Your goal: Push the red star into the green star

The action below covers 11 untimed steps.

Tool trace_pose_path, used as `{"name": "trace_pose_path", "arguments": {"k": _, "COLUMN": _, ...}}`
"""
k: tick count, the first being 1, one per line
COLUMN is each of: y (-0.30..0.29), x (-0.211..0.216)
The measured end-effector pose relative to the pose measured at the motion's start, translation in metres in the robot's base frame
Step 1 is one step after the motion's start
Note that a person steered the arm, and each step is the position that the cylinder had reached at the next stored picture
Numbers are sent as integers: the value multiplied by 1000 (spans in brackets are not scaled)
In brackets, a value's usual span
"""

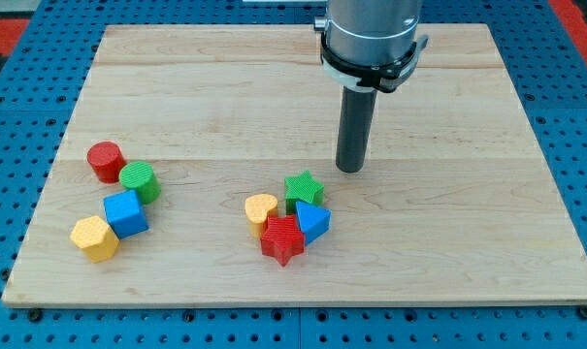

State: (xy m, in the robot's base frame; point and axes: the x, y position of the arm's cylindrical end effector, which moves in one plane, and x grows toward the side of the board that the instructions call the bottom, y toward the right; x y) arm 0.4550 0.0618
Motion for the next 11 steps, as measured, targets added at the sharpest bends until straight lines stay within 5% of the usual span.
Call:
{"name": "trace_pose_path", "arguments": {"k": 2, "y": 3, "x": 4}}
{"name": "trace_pose_path", "arguments": {"k": 3, "y": 62, "x": -11}}
{"name": "trace_pose_path", "arguments": {"k": 4, "y": 92, "x": 60}}
{"name": "trace_pose_path", "arguments": {"k": 5, "y": 29, "x": 135}}
{"name": "trace_pose_path", "arguments": {"k": 6, "y": -60, "x": 164}}
{"name": "trace_pose_path", "arguments": {"k": 8, "y": -105, "x": 99}}
{"name": "trace_pose_path", "arguments": {"k": 11, "y": -65, "x": 112}}
